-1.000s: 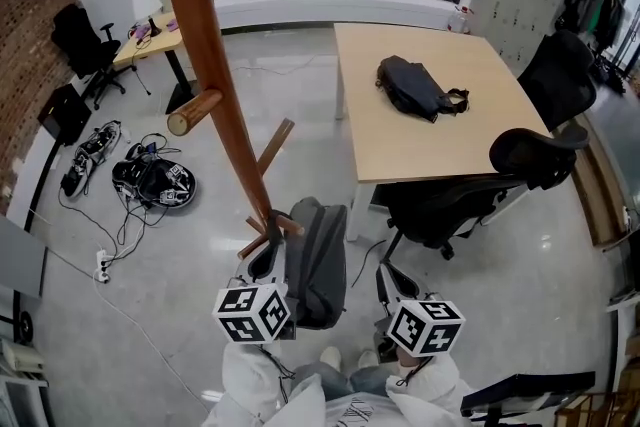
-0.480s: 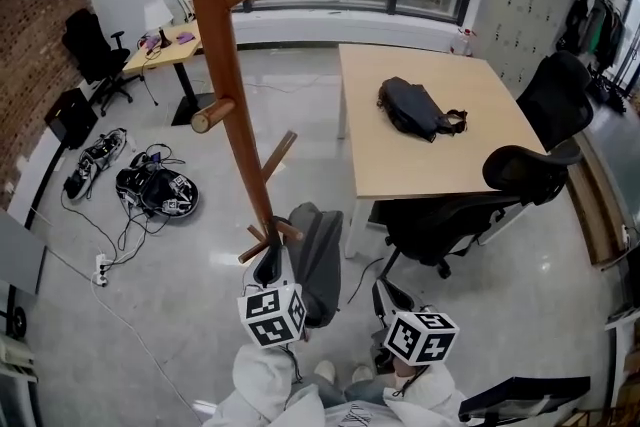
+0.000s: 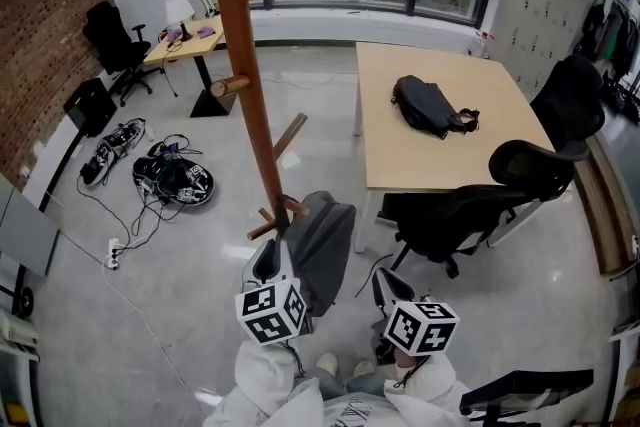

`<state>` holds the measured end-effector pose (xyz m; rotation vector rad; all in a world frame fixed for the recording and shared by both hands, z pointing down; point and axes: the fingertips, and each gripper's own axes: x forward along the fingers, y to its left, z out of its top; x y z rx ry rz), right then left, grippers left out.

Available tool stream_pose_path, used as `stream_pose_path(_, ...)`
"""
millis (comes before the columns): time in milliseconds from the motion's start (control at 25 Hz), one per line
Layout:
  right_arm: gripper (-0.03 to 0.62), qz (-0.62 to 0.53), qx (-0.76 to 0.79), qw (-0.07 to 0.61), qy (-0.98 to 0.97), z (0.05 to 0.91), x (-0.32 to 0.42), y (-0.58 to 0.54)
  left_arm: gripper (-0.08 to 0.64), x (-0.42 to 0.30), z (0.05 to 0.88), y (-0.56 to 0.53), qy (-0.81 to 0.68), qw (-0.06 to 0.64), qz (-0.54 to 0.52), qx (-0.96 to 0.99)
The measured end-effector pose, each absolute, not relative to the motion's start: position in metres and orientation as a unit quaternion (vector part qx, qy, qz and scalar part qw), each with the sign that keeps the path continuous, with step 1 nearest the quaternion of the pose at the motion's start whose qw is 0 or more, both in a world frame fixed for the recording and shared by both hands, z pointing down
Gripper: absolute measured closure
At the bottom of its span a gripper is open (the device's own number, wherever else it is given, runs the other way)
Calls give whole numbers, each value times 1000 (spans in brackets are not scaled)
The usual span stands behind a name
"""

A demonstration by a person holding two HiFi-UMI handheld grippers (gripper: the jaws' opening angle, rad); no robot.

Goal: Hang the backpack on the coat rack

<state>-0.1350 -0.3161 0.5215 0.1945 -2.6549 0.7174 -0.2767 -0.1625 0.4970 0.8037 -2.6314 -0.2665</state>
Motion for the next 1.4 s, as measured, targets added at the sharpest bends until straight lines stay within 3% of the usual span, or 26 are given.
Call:
stream_pose_path(920, 580, 248, -62, 217, -942, 540, -102, -265, 517, -115, 521, -156, -932, 217, -99, 272)
stream_pose_path(1400, 580, 235, -91, 247, -936, 559, -82, -226, 558, -88, 528, -169, -915, 227, -97, 318)
